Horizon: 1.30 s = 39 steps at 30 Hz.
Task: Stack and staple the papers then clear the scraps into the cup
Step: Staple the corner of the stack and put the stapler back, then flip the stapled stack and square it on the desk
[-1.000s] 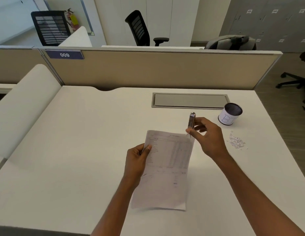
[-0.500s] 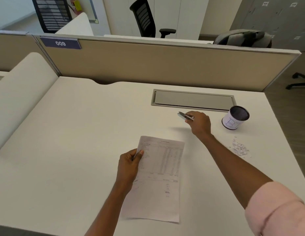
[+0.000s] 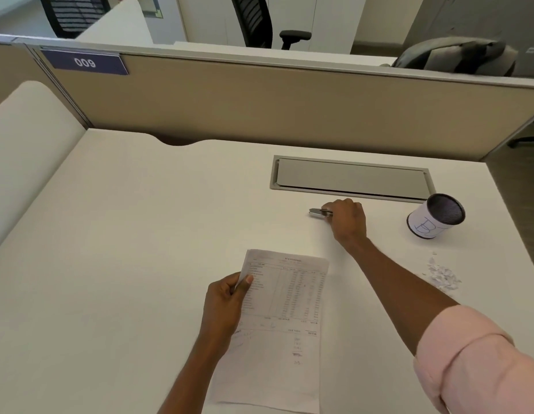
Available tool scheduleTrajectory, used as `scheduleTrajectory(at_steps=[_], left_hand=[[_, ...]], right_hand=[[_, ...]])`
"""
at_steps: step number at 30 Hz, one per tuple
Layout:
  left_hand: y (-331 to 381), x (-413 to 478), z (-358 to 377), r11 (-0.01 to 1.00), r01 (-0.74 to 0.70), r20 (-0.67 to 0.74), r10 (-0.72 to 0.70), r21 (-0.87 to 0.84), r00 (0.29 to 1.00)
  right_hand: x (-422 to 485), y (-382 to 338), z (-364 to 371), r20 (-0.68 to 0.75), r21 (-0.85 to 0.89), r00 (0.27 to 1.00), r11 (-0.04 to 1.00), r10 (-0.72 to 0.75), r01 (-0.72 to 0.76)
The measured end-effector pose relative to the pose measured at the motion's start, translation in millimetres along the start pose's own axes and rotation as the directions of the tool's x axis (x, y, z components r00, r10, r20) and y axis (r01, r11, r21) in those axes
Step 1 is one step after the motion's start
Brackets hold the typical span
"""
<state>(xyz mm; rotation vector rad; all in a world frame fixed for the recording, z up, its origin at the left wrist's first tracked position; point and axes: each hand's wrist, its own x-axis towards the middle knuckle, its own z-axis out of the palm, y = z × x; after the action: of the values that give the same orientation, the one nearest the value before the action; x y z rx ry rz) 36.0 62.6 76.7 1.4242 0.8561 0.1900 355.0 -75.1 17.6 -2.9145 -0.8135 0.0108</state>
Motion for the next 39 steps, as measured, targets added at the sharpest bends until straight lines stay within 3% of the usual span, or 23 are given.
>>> scheduleTrajectory(at_steps=[7, 11, 12, 13, 14, 16, 17, 18, 19, 22, 27, 33, 39], left_hand=[[7.2, 8.5, -3.6, 1.000, 0.024, 0.028, -0.024, -0.004, 0.999], [14.7, 6.7, -3.2, 0.999, 0.028, 0.022, -0.028, -0.022, 0.999], [17.8, 5.8, -3.1, 0.999, 0.024, 0.021, -0.023, -0.039, 0.999], [20.9, 5.3, -3.2, 0.998, 0.021, 0.022, -0.020, -0.062, 1.000], [24.0, 4.8, -3.6, 0.996, 0.021, 0.023, -0.019, -0.088, 1.000], [30.3, 3.3, -4.4, 0.989, 0.022, 0.023, -0.019, -0.149, 1.000], [33.3, 2.0, -4.1, 0.983, 0.029, 0.020, -0.025, -0.180, 0.999], [36.4, 0.2, -3.4, 0.977, 0.039, 0.017, -0.036, -0.207, 0.999], [39.9, -1.9, -2.7, 0.972, 0.049, 0.017, -0.047, -0.229, 0.999], [51.2, -9.9, -0.7, 0.971, 0.046, 0.041, -0.038, -0.234, 0.998], [76.6, -22.2, 0.4, 0.962, -0.064, 0.042, 0.077, -0.264, 0.996], [101.5, -33.2, 3.6, 0.948, -0.140, 0.028, 0.154, -0.285, 0.988], [113.3, -39.9, 2.0, 0.962, -0.201, 0.129, 0.226, -0.183, 0.965]], right_hand=[[2.7, 3.5, 9.4, -0.053, 0.053, 0.999, 0.998, -0.011, 0.014], [-24.1, -4.9, -7.6, -0.094, 0.341, 0.994, 0.940, 0.049, -0.014], [-35.2, -9.9, -18.0, -0.073, 0.508, 0.992, 0.860, 0.100, -0.049], [-48.7, -14.4, -30.4, 0.026, 0.693, 0.990, 0.711, 0.136, -0.116], [-63.4, -18.9, -42.8, 0.197, 0.852, 0.975, 0.474, 0.106, -0.224], [-95.4, -24.5, -61.7, 0.479, 0.875, 0.869, -0.017, -0.123, -0.484], [-113.4, -25.4, -68.2, 0.528, 0.818, 0.822, -0.132, -0.213, -0.560], [-130.2, -27.2, -73.7, 0.535, 0.794, 0.802, -0.167, -0.265, -0.584], [-144.7, -29.6, -77.5, 0.535, 0.805, 0.806, -0.136, -0.253, -0.577], [-173.3, -39.2, -93.2, 0.475, 0.879, 0.879, 0.057, -0.041, -0.473], [-199.0, -37.5, -134.9, 0.426, 0.903, 0.901, 0.022, 0.084, -0.429], [-221.6, -32.4, -174.9, 0.375, 0.915, 0.916, 0.101, 0.146, -0.390], [-250.7, -37.3, -209.1, 0.283, 0.935, 0.934, 0.155, 0.218, -0.319]])
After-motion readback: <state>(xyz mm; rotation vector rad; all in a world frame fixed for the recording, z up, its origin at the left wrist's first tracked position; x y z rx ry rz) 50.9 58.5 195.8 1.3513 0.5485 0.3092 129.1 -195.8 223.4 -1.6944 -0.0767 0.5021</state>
